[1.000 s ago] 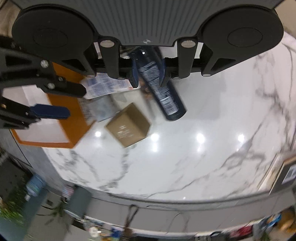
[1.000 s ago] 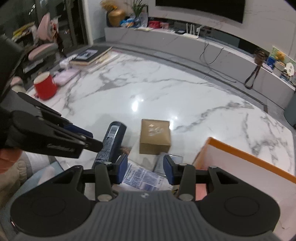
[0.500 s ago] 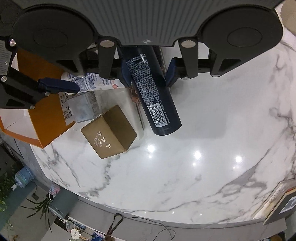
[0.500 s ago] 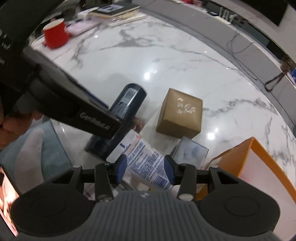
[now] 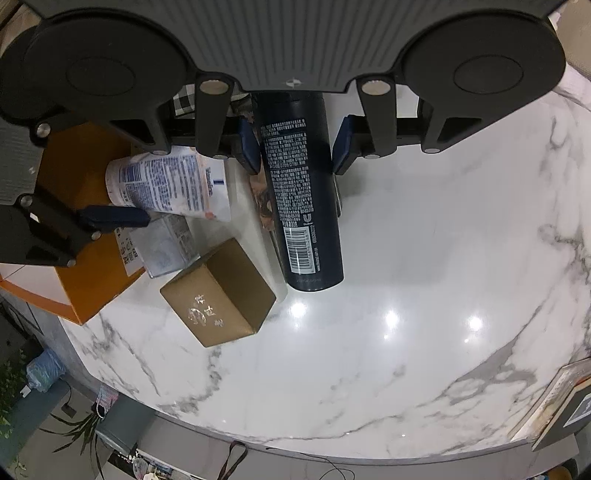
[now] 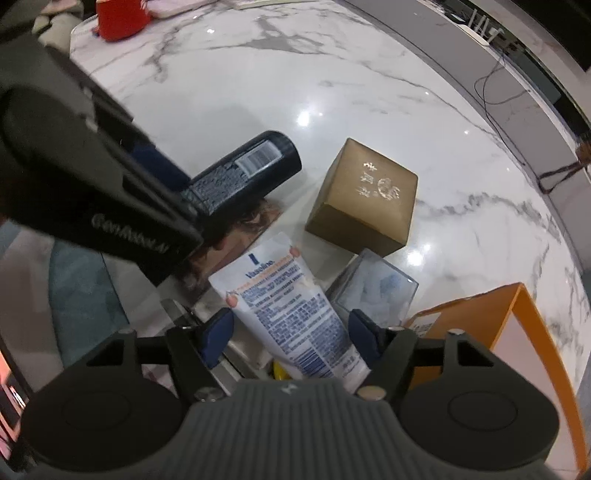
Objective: Organize rigid objects
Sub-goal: 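Grasp the black spray can with the left tool while the right tool grasps the Vaseline tube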
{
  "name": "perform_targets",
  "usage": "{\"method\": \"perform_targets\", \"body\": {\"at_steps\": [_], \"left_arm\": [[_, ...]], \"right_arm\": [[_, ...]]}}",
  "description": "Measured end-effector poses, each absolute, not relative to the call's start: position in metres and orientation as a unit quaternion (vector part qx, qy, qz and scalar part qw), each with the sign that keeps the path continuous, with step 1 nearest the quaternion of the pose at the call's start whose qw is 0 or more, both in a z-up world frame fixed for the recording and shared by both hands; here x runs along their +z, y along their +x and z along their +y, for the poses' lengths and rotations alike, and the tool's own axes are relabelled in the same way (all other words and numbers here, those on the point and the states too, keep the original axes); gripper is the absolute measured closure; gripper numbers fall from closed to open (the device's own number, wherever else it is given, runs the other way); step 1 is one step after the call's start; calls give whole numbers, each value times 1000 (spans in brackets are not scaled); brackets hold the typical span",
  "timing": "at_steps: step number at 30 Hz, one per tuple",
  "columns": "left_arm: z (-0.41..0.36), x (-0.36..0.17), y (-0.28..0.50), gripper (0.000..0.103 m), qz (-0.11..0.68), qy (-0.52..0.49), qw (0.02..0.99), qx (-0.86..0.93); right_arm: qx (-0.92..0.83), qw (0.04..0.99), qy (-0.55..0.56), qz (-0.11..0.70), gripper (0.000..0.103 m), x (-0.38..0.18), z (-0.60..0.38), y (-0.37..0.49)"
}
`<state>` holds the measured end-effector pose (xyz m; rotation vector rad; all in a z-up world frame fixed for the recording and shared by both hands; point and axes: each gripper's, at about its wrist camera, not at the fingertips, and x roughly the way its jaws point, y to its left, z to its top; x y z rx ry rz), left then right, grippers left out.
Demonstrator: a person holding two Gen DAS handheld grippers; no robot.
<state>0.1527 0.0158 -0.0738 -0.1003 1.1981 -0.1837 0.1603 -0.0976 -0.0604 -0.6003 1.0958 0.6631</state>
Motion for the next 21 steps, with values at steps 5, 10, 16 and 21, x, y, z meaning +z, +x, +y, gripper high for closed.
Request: {"method": "perform_targets", "body": {"at_steps": [5,10,16,21], "left_arm": [[15,-74,150,55,565,-41,819,-91],[18,-74,149,55,564,-46,819,-95],[18,-77,150,55,568,-49,816,-96],[18,-81,149,54,571,-52,814,-96]], "right_arm": [[292,767,-240,519,57,-52,-101,159],[286,778,-178,530,96,-42,-104,166],[275,781,-191,528,57,-50,-106,160],[281,772,-216,528,48,-51,-108,155]]}}
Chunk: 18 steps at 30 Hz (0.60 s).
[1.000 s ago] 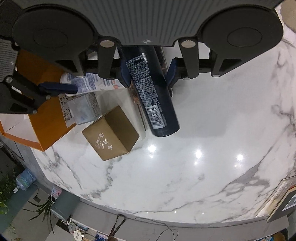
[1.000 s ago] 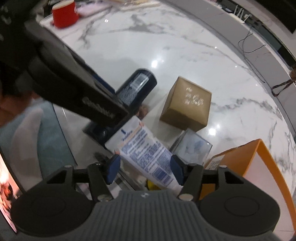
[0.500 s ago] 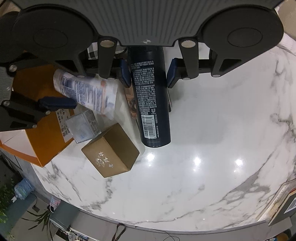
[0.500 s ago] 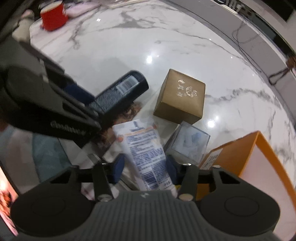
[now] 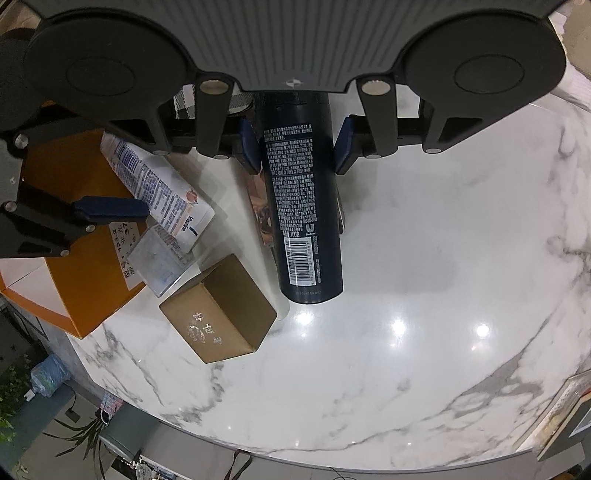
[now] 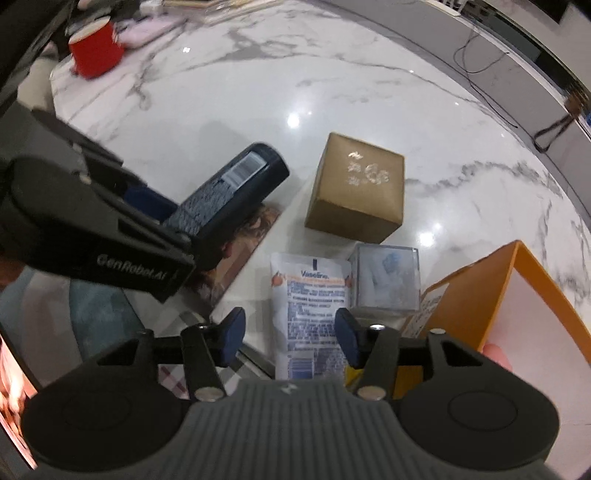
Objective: Organize rigid objects
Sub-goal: 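Grasp the black spray can with the left tool while the right tool grasps the Vaseline tube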
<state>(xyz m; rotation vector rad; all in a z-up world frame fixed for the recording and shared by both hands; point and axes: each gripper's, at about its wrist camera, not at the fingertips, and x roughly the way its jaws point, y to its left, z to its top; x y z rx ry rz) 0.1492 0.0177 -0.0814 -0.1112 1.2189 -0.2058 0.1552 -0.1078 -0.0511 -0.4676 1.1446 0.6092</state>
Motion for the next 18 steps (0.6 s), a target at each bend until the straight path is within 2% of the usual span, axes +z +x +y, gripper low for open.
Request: {"method": "perform_targets", "body": {"at_steps": [8,9,10,15,17,18], "left_arm": [[15,-80,147,55,571,-40,814,-98],[14,-80,147,55,572,-39,813,-99],[14,-80,147,55,573,-39,813,-100],[13,-80,144,55,576,-37,810,-105],[12,-80,143,55,575,-36,810,-107],[11,-80,142,55,574,-34,811,-107]], "right_arm": [[271,760,-237,541,48,-58,-101,161],[270,759,-234,544,52,-58,-102,161],[266,760,-233,546,62,-57,-103,161],[254,769,-218,544,67,-55,-106,156],[251,776,-207,540,72,-50,-107,154],[251,781,-203,535,79,-47,-106,153]]}}
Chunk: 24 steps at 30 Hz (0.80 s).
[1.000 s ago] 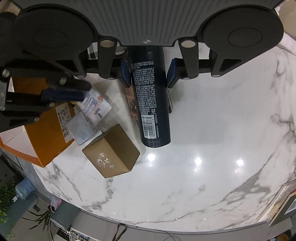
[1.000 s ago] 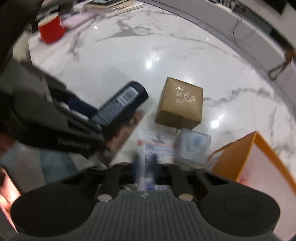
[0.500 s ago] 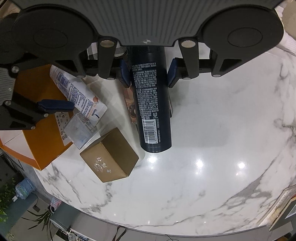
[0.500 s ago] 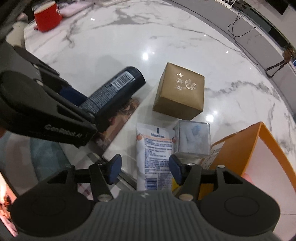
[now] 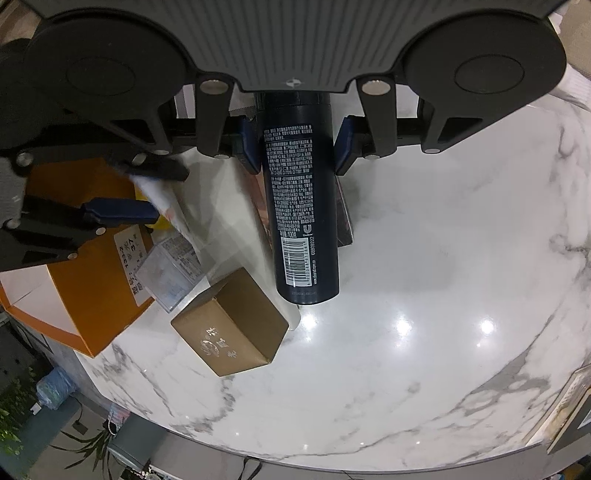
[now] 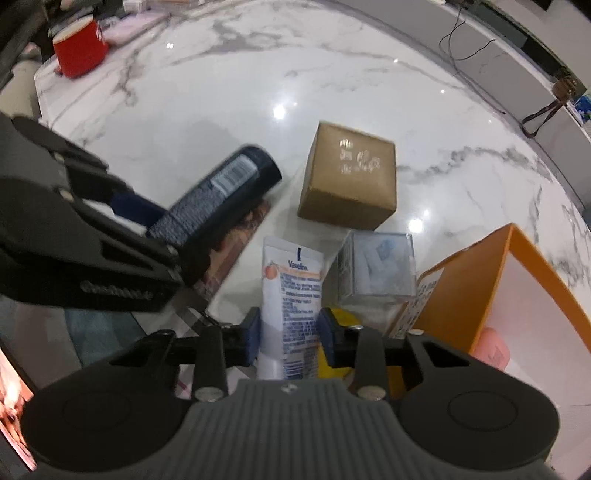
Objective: Organize rigid objects
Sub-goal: 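Grasp the black spray can with the left tool while the right tool grasps the Vaseline tube, then lift the black can with the left tool while the right tool lifts the Vaseline tube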
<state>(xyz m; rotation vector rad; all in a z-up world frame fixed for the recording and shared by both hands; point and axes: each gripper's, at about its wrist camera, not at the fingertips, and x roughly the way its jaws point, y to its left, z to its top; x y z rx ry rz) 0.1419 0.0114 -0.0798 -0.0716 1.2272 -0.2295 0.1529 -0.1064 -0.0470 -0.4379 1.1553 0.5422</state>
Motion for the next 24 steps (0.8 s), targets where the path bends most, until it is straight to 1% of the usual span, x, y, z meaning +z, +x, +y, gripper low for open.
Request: {"method": "perform_targets", "body": {"at_steps": [1,3,6,11,19,24], "left_arm": [[11,-80,141,55,574,-32,811,-109],[11,-80,141,55,575,-31,810,-110],[12,-79,143,56,575,-32,810,-110],[13,-79,144,56,566,-29,817,-107],[14,-81,145,57,561,-24,820,-115],[13,-78,142,57,561,-25,820,-115]], "right_arm": [[250,787,-197,528,86,-42,-107,152],[259,794,-172,523,87,-34,-109,152],[267,798,-131,524,87,-29,-110,155],[254,804,-112,527,86,-40,-112,160],[247,808,-109,523,84,-49,-117,155],[246,820,-111,504,85,-47,-119,145]]}}
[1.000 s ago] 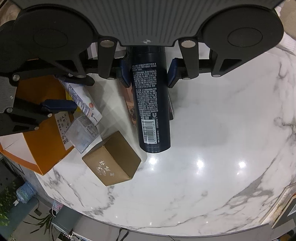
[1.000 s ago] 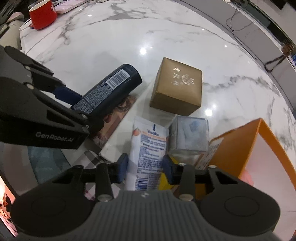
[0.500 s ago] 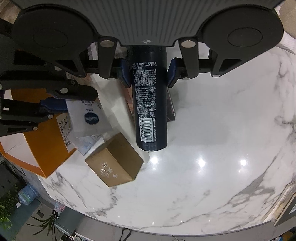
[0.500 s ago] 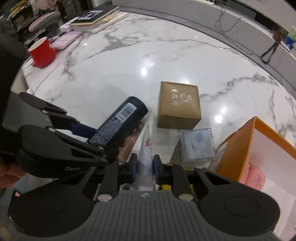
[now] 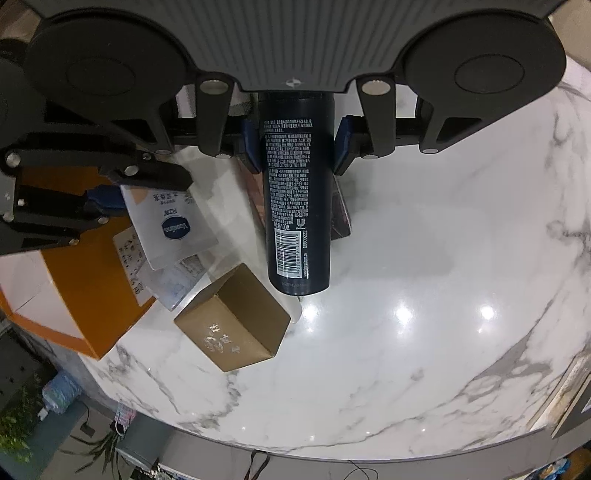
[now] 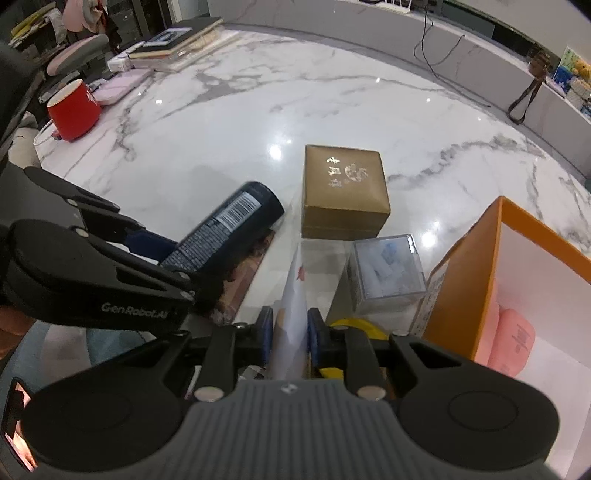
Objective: Organize rigid objects
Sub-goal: 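Lift the black can with the left tool while the right tool lifts the Vaseline tube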
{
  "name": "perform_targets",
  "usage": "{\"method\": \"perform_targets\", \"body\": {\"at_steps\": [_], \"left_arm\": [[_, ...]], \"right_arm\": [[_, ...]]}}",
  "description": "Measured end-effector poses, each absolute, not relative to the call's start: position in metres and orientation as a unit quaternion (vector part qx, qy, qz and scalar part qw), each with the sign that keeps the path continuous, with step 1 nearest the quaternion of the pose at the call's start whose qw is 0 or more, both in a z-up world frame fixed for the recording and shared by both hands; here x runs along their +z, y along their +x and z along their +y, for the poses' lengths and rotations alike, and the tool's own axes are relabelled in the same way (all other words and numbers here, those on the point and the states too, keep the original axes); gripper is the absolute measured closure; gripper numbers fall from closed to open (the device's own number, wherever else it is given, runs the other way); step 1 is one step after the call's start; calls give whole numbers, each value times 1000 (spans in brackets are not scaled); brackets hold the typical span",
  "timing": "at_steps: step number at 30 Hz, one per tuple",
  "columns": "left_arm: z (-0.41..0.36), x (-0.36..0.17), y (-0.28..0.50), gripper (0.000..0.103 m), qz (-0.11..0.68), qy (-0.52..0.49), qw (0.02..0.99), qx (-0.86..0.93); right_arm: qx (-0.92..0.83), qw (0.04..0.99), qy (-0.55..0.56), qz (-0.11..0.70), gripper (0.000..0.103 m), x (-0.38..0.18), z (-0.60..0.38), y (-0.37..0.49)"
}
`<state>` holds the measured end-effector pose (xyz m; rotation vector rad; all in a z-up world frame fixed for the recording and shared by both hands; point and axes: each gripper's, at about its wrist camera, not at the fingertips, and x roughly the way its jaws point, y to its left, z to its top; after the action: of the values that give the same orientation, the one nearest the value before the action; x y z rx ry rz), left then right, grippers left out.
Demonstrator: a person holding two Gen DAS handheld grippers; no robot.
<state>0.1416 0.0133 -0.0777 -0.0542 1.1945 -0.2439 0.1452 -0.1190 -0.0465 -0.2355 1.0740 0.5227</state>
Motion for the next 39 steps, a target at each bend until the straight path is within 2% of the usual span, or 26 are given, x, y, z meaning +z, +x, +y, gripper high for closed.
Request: {"method": "perform_targets", "body": {"at_steps": [11,18,25,39], "left_arm": [[19,-45,123,58,533,-68,836,-110],[17,-15,112,63,508,-80,850,-115],[1,9,105,67,489,-82,858,-135],[-38,56,102,67,444,-63,878,-168]], "right_arm": [[257,846,-108,454,86,-14,-123,123],[258,867,-97,416,86,17,-136,112],[249,881,-90,391,86,42,-149,104],[205,911,-65,352,86,77,-201,88]]}}
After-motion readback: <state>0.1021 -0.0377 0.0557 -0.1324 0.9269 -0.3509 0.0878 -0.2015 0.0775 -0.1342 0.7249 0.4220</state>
